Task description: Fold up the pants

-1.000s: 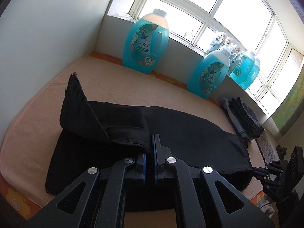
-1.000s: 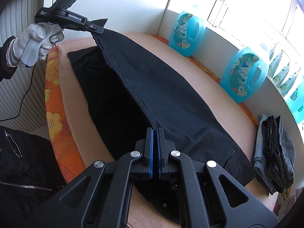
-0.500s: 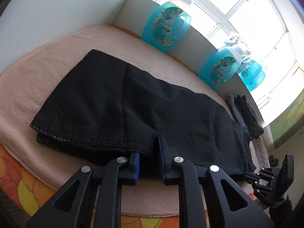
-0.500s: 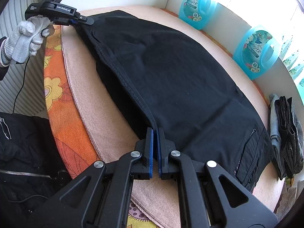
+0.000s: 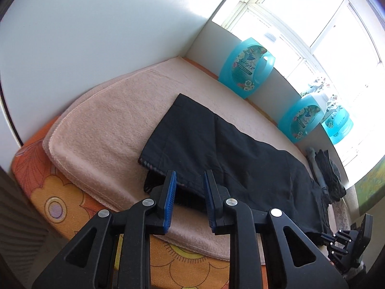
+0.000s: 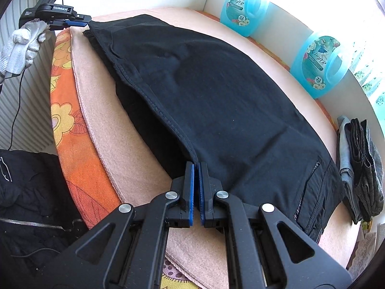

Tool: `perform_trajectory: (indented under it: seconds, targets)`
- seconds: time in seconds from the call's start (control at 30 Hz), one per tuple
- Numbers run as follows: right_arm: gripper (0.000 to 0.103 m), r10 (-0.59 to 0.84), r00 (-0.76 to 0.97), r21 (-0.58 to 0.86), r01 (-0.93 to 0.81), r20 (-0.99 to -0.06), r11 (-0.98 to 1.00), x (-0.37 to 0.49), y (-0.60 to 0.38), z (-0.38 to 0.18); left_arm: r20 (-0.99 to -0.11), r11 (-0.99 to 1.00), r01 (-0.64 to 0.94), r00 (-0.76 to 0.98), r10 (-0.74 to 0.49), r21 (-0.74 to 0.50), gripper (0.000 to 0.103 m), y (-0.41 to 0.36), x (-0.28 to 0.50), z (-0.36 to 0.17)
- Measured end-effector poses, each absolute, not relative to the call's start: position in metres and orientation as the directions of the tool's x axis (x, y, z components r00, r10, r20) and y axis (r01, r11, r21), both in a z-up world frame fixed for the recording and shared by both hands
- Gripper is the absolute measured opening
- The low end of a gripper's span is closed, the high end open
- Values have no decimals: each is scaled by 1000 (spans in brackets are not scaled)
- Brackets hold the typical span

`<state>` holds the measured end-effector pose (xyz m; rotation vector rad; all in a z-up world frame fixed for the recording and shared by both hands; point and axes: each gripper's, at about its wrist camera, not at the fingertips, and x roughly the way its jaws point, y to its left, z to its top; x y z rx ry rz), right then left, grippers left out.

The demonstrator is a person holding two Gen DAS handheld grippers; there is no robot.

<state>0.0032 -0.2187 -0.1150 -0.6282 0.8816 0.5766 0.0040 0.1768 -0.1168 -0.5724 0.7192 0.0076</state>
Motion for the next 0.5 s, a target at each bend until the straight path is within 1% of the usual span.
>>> perform_trajectory:
  seconds: [0.13,0.17,0.2,0.23,0.27,0.3,0.33,0.37,0.43,0.5]
  targets:
    - [5,246,541,-197,-633,-804,748,1,-232,-102,-597,892,-95,773,-214,-442,21,149,10,-93]
    - [10,265,549,-170,-616,-793,769,-1,-238,-98,-592,901,-62,772,-229,-428,21,139,13,-88]
    - [12,280,562,-145,-595,-778,790,-3,-244,-94,-589,910,-27,770,-246,-415,21,128,16,-84]
    - [17,293,576,-120,-572,-763,812,-6,-251,-90,-587,915,10,764,-267,-403,21,116,20,-80]
    - [26,300,594,-96,-541,-747,835,-9,-260,-86,-584,918,50,757,-292,-393,26,104,24,-77]
    - [30,305,612,-68,-509,-730,858,-11,-270,-81,-583,919,89,749,-316,-384,38,92,28,-74]
    - [36,307,629,-40,-474,-714,880,-14,-281,-77,-580,916,124,740,-341,-381,41,81,31,-72]
    - [39,301,648,-12,-432,-700,902,-17,-294,-74,-578,911,157,728,-368,-381,43,70,35,-71]
    - [43,274,677,35,-344,-683,938,-20,-321,-67,-585,900,223,696,-416,-375,43,49,42,-71]
    - [48,203,709,55,-226,-676,973,-22,-350,-65,-597,892,270,668,-444,-361,43,29,50,-73]
